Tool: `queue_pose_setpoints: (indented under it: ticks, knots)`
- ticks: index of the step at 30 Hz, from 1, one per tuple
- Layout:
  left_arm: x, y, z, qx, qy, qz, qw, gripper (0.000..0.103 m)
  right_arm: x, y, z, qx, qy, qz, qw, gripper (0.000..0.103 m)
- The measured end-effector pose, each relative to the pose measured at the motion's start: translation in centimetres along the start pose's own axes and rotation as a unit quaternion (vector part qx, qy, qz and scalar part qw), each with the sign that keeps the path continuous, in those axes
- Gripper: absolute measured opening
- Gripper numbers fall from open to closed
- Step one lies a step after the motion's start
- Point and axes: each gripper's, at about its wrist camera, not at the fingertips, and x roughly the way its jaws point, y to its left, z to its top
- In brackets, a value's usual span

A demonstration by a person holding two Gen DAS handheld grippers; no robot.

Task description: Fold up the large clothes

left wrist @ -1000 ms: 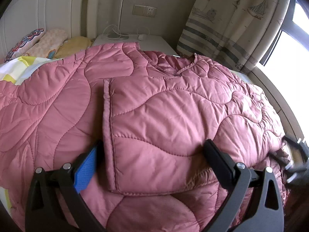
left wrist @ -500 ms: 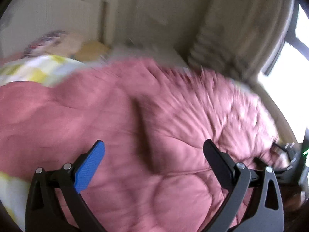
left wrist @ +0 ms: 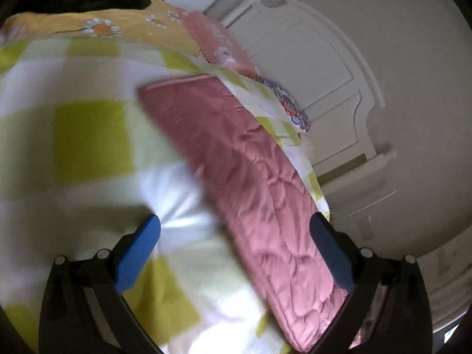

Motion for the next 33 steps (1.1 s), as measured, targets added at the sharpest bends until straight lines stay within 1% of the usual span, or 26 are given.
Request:
queue_pose_setpoints:
  ticks: [2, 3, 4, 5, 6, 7, 9, 10, 12, 13, 14, 15, 17, 18, 19, 20, 22, 23, 24, 25, 26, 27, 28, 30, 31, 33]
  knots:
    - [1.4, -1.9, 0.3, 0.02, 0.021, -0.009, 0.9995, 0.062, -0.8, -0.9, -0.2, 0.025, -0.023, 0.017, 0.999, 0.095]
    - [1.9, -3.2, 0.1, 0.025, 0.038, -0.018, 0.9988, 0.028, -1.3, -1.7, -0.4, 0.049, -0.035, 0.026, 0.998, 0.093]
    - [1.6, -4.1, -0.4, 0.034, 0.039, -0.019, 0.9985, 0.009, -1.6, -2.3, -0.5, 0.067, -0.042, 0.032, 0.996, 0.091]
    - [0.8, -5.9, -1.2, 0.055, 0.023, -0.025, 0.9979, 0.01, -1.8, -3.2, -0.8, 0.092, -0.049, 0.039, 0.994, 0.087]
    - [-0.8, -9.2, -2.8, 0.103, -0.003, -0.049, 0.9935, 0.009, -1.9, -4.2, -1.0, 0.12, -0.054, 0.049, 0.99, 0.087]
    - [-2.0, -11.6, -4.7, 0.143, -0.015, -0.068, 0.9873, 0.008, -2.0, -4.9, -1.3, 0.14, -0.058, 0.058, 0.987, 0.086]
    - [-4.5, -17.0, -8.9, 0.223, -0.03, -0.112, 0.9679, 0.008, -2.0, -6.5, -1.8, 0.187, -0.065, 0.078, 0.977, 0.085]
    - [-5.8, -20.3, -12.3, 0.273, -0.03, -0.139, 0.9513, 0.008, -1.9, -6.9, -2.0, 0.201, -0.065, 0.084, 0.974, 0.085]
    - [-7.1, -24.9, -17.8, 0.345, -0.014, -0.182, 0.9206, 0.008, -1.9, -7.4, -2.2, 0.213, -0.065, 0.09, 0.971, 0.085]
    - [-7.5, -27.4, -21.4, 0.385, 0.004, -0.206, 0.8994, 0.009, -2.0, -7.4, -2.2, 0.215, -0.065, 0.09, 0.97, 0.085]
    - [-7.5, -29.1, -24.4, 0.416, 0.02, -0.223, 0.8816, 0.009, -2.1, -7.4, -2.1, 0.214, -0.066, 0.089, 0.971, 0.085]
    - [-7.4, -31.1, -28.5, 0.455, 0.041, -0.242, 0.8559, 0.011, -2.1, -7.3, -2.1, 0.212, -0.065, 0.088, 0.971, 0.085]
    - [-6.7, -33.2, -34.1, 0.502, 0.076, -0.263, 0.8203, 0.028, -2.0, -7.4, -1.9, 0.211, -0.063, 0.087, 0.972, 0.085]
    - [-6.3, -33.4, -36.3, 0.517, 0.096, -0.266, 0.8076, 0.061, -2.0, -7.4, -1.9, 0.212, -0.062, 0.087, 0.972, 0.085]
    - [-5.3, -33.8, -38.7, 0.536, 0.124, -0.263, 0.7922, 0.089, -2.0, -7.5, -1.9, 0.213, -0.062, 0.087, 0.971, 0.085]
    - [-5.0, -33.5, -40.5, 0.548, 0.133, -0.257, 0.7852, 0.093, -2.0, -7.5, -2.0, 0.216, -0.061, 0.086, 0.971, 0.085]
    - [-4.8, -32.4, -42.6, 0.565, 0.125, -0.244, 0.778, 0.093, -1.9, -7.8, -2.2, 0.22, -0.06, 0.087, 0.97, 0.085]
    - [-4.8, -31.8, -42.7, 0.572, 0.121, -0.238, 0.7757, 0.093, -1.9, -7.8, -2.3, 0.221, -0.059, 0.09, 0.969, 0.085]
    - [-4.8, -31.1, -42.3, 0.574, 0.111, -0.227, 0.7787, 0.093, -1.9, -7.8, -2.3, 0.221, -0.058, 0.091, 0.969, 0.085]
    - [-5.0, -30.4, -43.0, 0.571, 0.104, -0.219, 0.7841, 0.093, -1.9, -7.8, -2.3, 0.221, -0.057, 0.091, 0.969, 0.085]
    - [-5.1, -29.6, -42.2, 0.563, 0.094, -0.209, 0.7942, 0.093, -1.9, -7.8, -2.3, 0.22, -0.056, 0.091, 0.97, 0.085]
    - [-5.1, -28.8, -40.3, 0.545, 0.08, -0.201, 0.81, 0.093, -1.9, -7.7, -2.4, 0.22, -0.057, 0.091, 0.97, 0.085]
    - [-6.0, -27.2, -39.4, 0.53, 0.068, -0.197, 0.822, 0.095, -1.9, -7.7, -2.4, 0.22, -0.057, 0.091, 0.97, 0.085]
    - [-6.1, -25.2, -35.9, 0.483, 0.031, -0.178, 0.8569, 0.101, -1.8, -7.7, -2.4, 0.22, -0.057, 0.092, 0.969, 0.085]
    - [-6.0, -23.7, -33.3, 0.442, 0.003, -0.156, 0.8834, 0.101, -1.9, -7.7, -2.4, 0.22, -0.057, 0.091, 0.97, 0.085]
    - [-5.2, -21.1, -29.8, 0.373, -0.018, -0.117, 0.9204, 0.101, -1.9, -7.7, -2.4, 0.219, -0.057, 0.09, 0.97, 0.085]
